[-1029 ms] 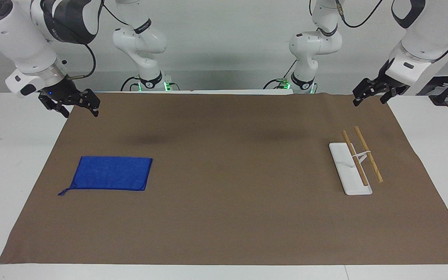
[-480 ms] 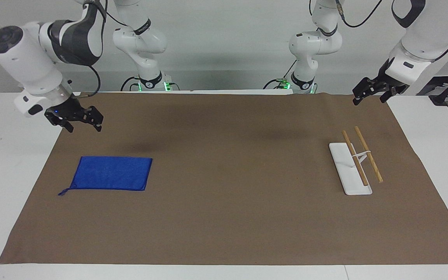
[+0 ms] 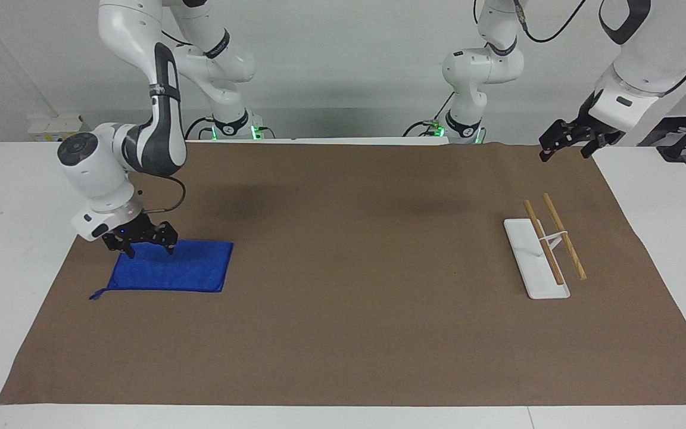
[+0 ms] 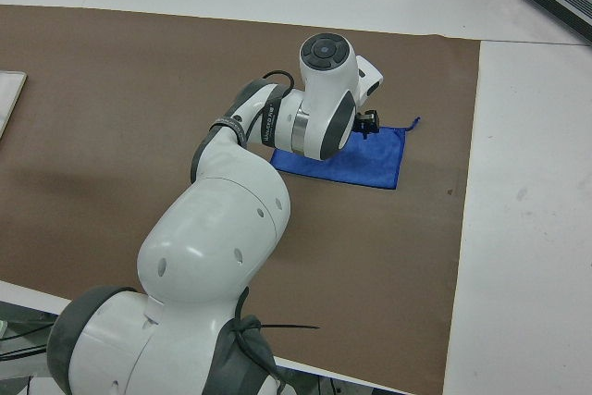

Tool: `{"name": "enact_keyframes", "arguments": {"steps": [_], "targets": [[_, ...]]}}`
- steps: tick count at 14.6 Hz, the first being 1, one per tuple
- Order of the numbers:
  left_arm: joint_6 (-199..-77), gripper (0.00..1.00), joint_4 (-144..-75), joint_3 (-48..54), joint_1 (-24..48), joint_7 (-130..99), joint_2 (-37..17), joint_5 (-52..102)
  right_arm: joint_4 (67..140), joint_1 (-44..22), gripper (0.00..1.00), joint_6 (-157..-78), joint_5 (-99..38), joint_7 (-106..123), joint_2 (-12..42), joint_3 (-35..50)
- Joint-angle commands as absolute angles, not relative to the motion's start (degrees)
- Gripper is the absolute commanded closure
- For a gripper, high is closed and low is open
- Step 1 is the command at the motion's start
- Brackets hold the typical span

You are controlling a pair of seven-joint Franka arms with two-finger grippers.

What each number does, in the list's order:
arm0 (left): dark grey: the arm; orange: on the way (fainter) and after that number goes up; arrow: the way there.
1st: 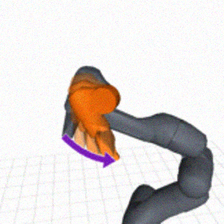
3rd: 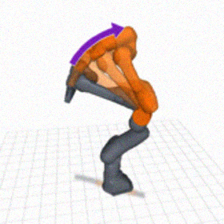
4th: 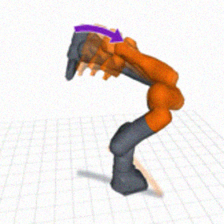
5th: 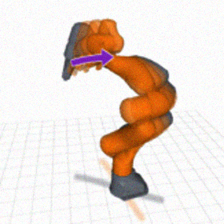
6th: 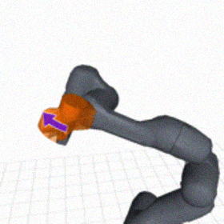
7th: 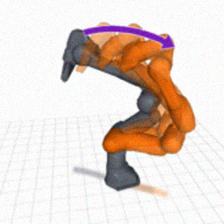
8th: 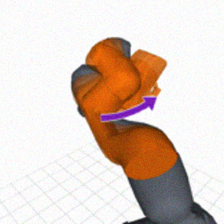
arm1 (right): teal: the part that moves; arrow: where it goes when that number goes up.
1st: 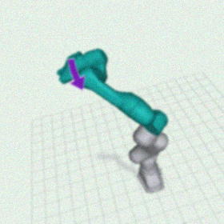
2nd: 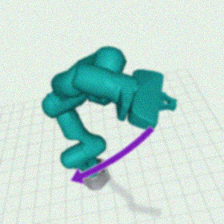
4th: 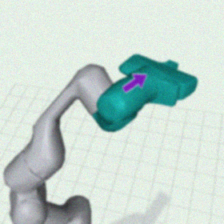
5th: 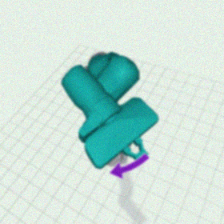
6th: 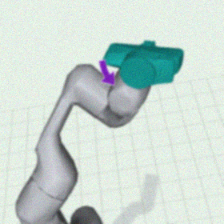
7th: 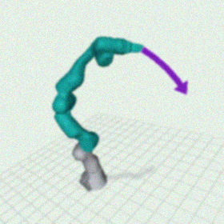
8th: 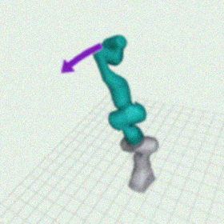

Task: Right arm passes towel to left arm to hang
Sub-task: 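Lower the right gripper onto the blue towel's edge and close it, then lift the blue towel with the right gripper toward the left gripper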

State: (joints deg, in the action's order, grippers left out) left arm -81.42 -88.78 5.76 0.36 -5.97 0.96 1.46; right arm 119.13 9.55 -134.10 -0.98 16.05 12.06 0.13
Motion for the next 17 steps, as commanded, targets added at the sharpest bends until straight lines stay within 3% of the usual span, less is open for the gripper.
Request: {"name": "enact_keyframes", "arguments": {"steps": [1, 7, 13, 17], "targets": [[-79.64, 0.0, -89.65, 5.36, 0.44, -4.66, 2.2, 1.49, 120.93, 10.37, 0.0, -135.0, -0.09, 18.36, 12.65, 0.62], [-78.49, 0.0, -90.09, 5.45, 1.14, -4.66, 2.55, 1.49, 122.17, 10.72, 0.03, -139.92, 2.55, 18.54, 14.5, 0.62], [-79.1, 0.0, -90.88, 5.36, 0.88, -6.23, 2.81, 1.49, 123.84, 10.72, 0.11, -142.29, 2.64, 18.46, 14.94, 0.62], [-79.19, 0.0, -91.05, 5.45, 0.97, -9.05, 2.9, 1.49, 124.1, 10.72, 0.48, -142.29, 2.64, 18.54, 15.03, 0.62]]}}
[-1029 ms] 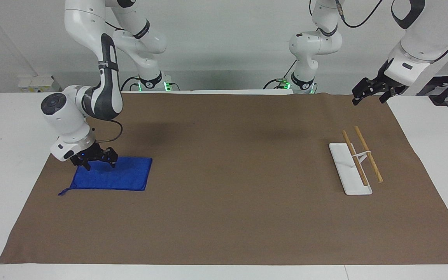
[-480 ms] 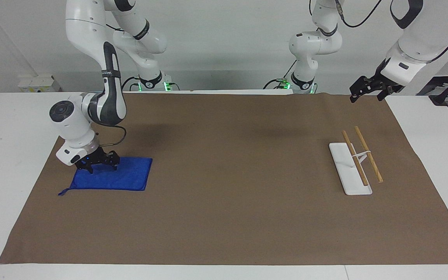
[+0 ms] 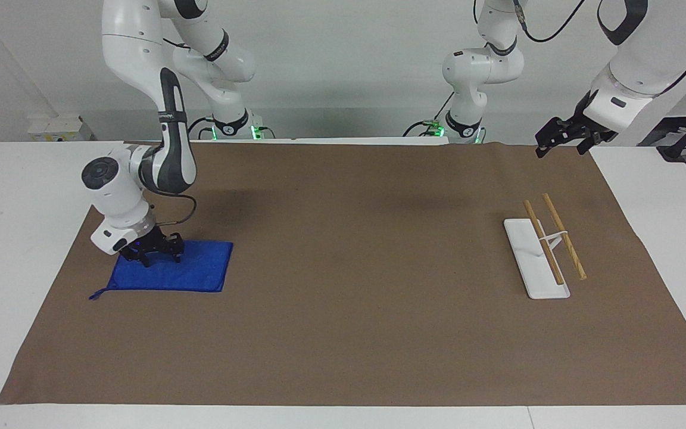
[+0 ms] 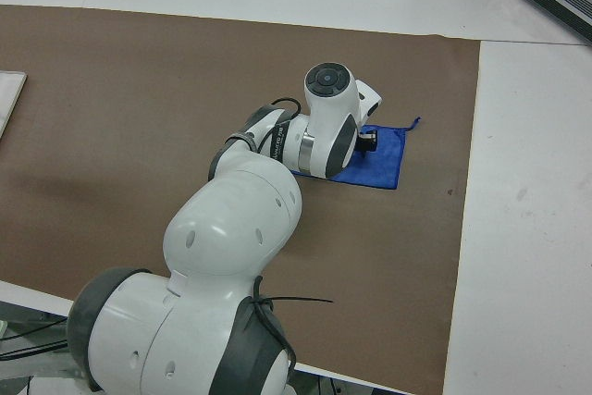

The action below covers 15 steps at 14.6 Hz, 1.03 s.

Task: Right arm passes towel to left arm to hang
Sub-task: 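Lift the blue towel with the right gripper toward the left gripper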

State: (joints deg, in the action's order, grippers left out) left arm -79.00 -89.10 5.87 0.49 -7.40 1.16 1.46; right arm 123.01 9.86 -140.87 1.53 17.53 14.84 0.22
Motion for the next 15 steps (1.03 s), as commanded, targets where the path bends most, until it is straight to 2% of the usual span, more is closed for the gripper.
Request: {"name": "enact_keyframes", "arguments": {"steps": [1, 2, 3, 4, 6, 8, 12, 15], "targets": [[-79.19, 0.0, -91.05, 5.45, 0.97, -9.31, 2.9, 1.49, 124.1, 10.72, 0.61, -142.21, 2.64, 18.54, 15.03, 0.62], [-79.19, 0.0, -91.05, 5.45, 0.97, -9.32, 2.9, 1.49, 124.1, 10.72, 0.82, -141.95, 2.64, 18.37, 15.03, 0.62], [-79.19, 0.0, -91.05, 5.45, 0.97, -9.4, 2.9, 1.58, 123.93, 10.72, 0.95, -141.77, 2.64, 18.02, 15.03, 0.7], [-79.28, 0.0, -91.05, 5.45, 0.88, -9.4, 2.9, 1.58, 123.75, 10.72, 1.0, -141.42, 2.55, 17.58, 14.94, 0.7], [-79.36, 0.0, -91.05, 5.45, 0.79, -9.84, 2.9, 1.67, 123.31, 10.81, 1.0, -139.5, 2.37, 14.26, 13.89, 1.23], [-80.41, 0.0, -91.58, 5.54, 0.79, -14.21, 2.9, 1.93, 121.47, 10.9, 1.0, -134.24, 2.29, 9.95, 12.49, 2.8], [-84.98, 0.0, -94.22, 5.63, 0.79, -28.08, 4.13, 4.9, 116.29, 11.87, 1.0, -118.34, 1.06, -5.14, 8.27, 10.09], [-90.77, 0.0, -97.98, 5.71, 0.7, -49.93, 5.52, 10.01, 111.2, 11.34, 1.0, -109.36, -5.24, -23.4, 6.42, 18.43]]}}
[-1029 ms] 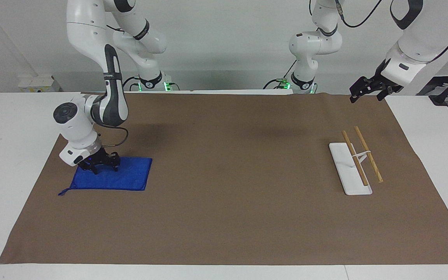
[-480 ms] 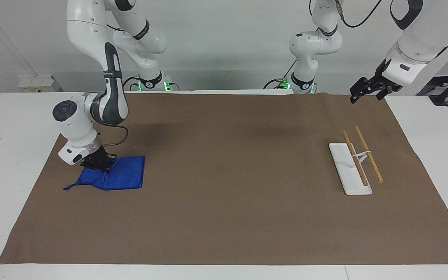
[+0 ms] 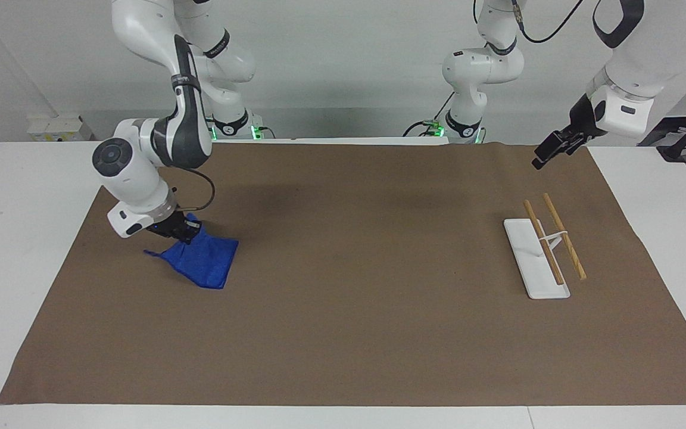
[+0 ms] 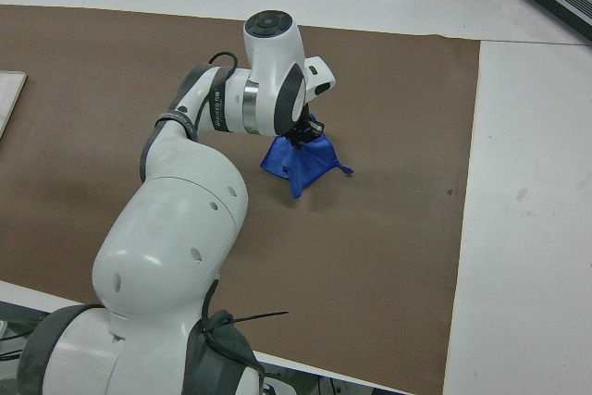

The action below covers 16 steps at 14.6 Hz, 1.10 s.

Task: Right arm passes towel to left arm to hang
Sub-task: 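Lift the blue towel with the right gripper toward the left gripper, then carry the towel to the left gripper while the left gripper reaches forward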

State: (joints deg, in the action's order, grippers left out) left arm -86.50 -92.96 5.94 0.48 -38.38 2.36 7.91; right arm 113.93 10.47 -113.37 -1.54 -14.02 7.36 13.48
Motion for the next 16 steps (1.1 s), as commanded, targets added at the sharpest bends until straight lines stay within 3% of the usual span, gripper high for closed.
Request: {"name": "enact_keyframes", "arguments": {"steps": [1, 5, 8, 12, 16], "targets": [[-93.23, 0.0, -100.7, 5.63, 0.88, -55.14, 6.41, 11.32, 109.62, 11.25, 1.0, -108.55, -7.54, -30.6, 6.33, 21.5], [-103.43, 0.0, -110.28, 5.89, 1.23, -76.68, 10.63, 14.32, 105.12, 8.88, 1.0, -111.78, -19.64, -51.65, 8.26, 28.83], [-106.33, 0.0, -113.81, 5.89, 1.14, -84.54, 11.25, 16.52, 104.16, 8.17, 1.0, -118.1, -28.64, -60.35, 9.57, 33.99], [-112.49, 0.0, -118.9, 5.98, 2.97, -92.01, 11.77, 20.65, 103.8, 5.29, 1.0, -137.41, -32.08, -77.75, 12.74, 42.0], [-113.55, 0.0, -122.87, 5.98, 6.32, -92.29, 13.44, 22.23, 103.27, 3.26, 1.0, -150.7, -32.08, -89.09, 16.16, 48.5]]}}
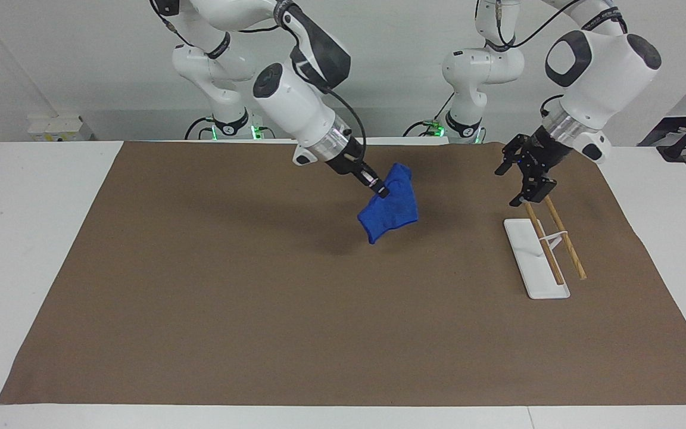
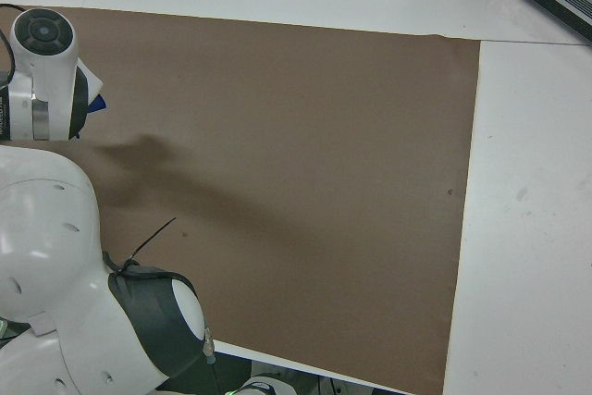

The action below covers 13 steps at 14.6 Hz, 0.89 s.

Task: Right arm passes towel to left arm to hang
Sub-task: 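Carry the towel to the left gripper while the left gripper reaches forward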

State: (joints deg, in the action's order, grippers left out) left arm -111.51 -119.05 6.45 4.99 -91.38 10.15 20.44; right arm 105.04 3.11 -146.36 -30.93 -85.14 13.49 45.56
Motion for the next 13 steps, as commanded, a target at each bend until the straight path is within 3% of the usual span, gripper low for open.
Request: {"name": "enact_keyframes", "arguments": {"steps": [1, 5, 11, 13], "targets": [[-114.95, 0.0, -123.92, 5.98, 6.33, -92.29, 13.88, 23.19, 103.18, 2.47, 1.0, -153.95, -32.08, -90.95, 16.87, 49.04], [-122.77, 0.01, -126.74, 5.98, 7.82, -92.29, 13.8, 27.24, 103.18, 1.93, 1.0, -156.8, -31.99, -92.55, 17.58, 50.62], [-122.78, 0.02, -129.1, 5.98, 10.11, -92.29, 15.03, 27.33, 103.01, 1.93, 1.0, -156.71, -31.99, -92.81, 17.67, 50.63], [-125.22, 0.09, -129.81, 5.98, 10.81, -92.28, 15.21, 27.77, 102.92, 1.93, 1.0, -156.71, -31.99, -92.81, 17.67, 50.63]]}}
